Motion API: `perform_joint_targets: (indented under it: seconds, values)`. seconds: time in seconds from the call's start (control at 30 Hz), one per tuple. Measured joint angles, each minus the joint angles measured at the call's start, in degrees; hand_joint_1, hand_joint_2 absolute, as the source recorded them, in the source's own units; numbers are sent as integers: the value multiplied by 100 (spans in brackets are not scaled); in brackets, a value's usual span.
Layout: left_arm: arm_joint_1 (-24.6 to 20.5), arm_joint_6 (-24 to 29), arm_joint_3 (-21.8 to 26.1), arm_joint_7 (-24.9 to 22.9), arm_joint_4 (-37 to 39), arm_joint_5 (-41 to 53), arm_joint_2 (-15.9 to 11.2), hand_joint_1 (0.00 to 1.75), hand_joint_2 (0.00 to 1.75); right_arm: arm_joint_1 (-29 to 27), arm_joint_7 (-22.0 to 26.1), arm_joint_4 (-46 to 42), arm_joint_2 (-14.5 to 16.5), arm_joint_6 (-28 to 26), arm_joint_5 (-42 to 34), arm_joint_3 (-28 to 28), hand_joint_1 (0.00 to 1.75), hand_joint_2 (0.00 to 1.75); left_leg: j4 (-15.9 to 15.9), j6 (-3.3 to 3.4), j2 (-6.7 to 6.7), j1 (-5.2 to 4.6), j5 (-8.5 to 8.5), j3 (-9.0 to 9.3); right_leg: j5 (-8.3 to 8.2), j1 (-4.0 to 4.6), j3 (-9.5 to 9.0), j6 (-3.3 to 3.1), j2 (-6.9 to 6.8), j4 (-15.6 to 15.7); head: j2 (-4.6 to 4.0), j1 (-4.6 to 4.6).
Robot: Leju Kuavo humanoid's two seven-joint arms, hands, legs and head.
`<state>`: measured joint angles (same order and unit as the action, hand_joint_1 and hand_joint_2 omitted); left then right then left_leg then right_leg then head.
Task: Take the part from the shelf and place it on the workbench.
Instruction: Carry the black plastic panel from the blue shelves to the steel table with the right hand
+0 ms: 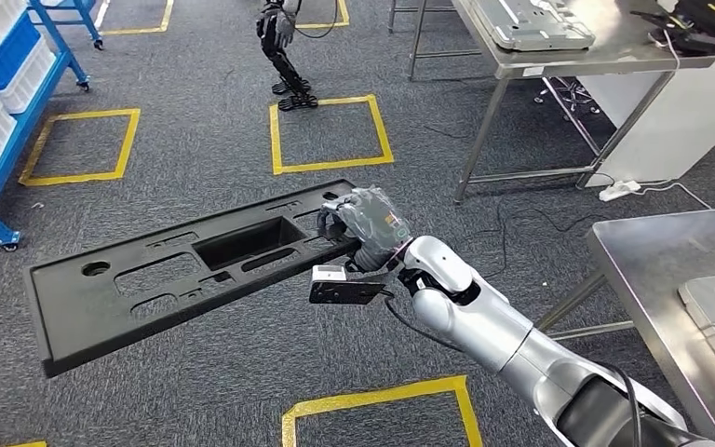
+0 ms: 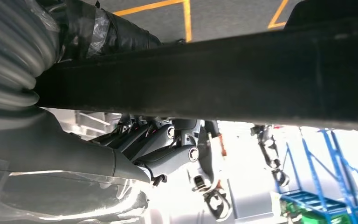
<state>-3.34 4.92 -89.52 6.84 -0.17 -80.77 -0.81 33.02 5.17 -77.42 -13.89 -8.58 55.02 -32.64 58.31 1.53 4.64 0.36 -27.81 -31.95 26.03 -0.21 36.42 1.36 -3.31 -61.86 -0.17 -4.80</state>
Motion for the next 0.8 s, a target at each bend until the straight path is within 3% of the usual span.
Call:
perform_joint_targets:
  seconds: [0.07,0.13,0.2,0.27,0.33,0.37,0.4,0.43,0.5,0.57,0.63,0.7,0.77,0.8]
  values:
    - [-7,1,0,2,0,11,0,0,175,17,1,2,8,-1,9,-7,175,175,1,-53,100,-28,-29,25,-14,61,-112,-71,-95,251,0,1]
    - [-22,5,-1,3,0,17,-1,0,175,23,0,3,14,-1,19,-10,175,175,5,-113,167,-27,-66,57,-38,54,-118,-134,52,279,0,2]
    - [-23,13,-1,3,0,44,2,0,175,45,-1,2,22,0,31,-13,175,175,213,-165,-37,-2,-233,-6,-67,19,-145,-211,173,319,0,3]
    - [-7,20,-1,1,0,72,10,0,175,70,-3,2,54,0,45,-20,175,175,859,-190,-330,19,-578,-303,-79,6,-150,-264,298,328,0,4]
    - [10,28,-1,-2,0,80,15,0,175,76,-16,3,83,-4,52,-35,175,175,1539,-200,-417,24,-806,-659,-77,15,-146,-279,449,316,0,4]
    - [17,34,-1,-3,0,81,15,0,175,74,-37,3,84,-10,55,-42,175,175,1633,-198,-427,24,-762,-735,-74,18,-146,-279,532,306,1,5]
    - [22,38,-1,-3,0,82,15,0,175,72,-61,2,75,-19,56,-47,175,175,1498,-190,-443,25,-603,-706,-70,16,-148,-274,616,292,1,5]
    - [26,43,-1,-4,0,82,15,0,175,70,-82,-3,55,-36,55,-43,175,175,1170,-179,-493,29,-371,-584,-62,11,-149,-264,698,274,1,5]
    - [31,60,0,-2,0,87,17,0,175,57,-97,-30,-26,-101,27,2,175,175,442,-151,-776,54,-33,-287,-40,-2,-121,-220,839,220,0,2]
    - [31,76,0,-1,0,96,20,0,175,12,-85,-91,-163,-183,-42,103,175,175,151,-123,-971,57,23,-164,-47,-25,-65,-144,964,197,0,3]
    - [26,87,-1,-1,0,103,21,0,175,-66,-68,-178,-322,-230,-117,242,175,175,110,-69,-877,47,41,-146,-76,-47,-31,-64,1072,217,0,5]
    - [26,93,-1,0,0,108,21,0,175,-114,-62,-256,-450,-246,-147,393,175,175,36,16,-731,55,82,-110,18,-34,39,-9,874,85,0,2]
    - [38,90,-1,-1,0,102,17,0,175,-123,-69,-304,-511,-249,-131,508,175,175,-9,78,-569,45,100,-89,327,-23,301,35,524,-463,0,-4]
    - [49,86,-1,-2,0,93,14,0,175,-130,-76,-315,-519,-245,-112,542,175,175,-12,95,-485,36,95,-90,500,-33,489,58,433,-842,0,-4]
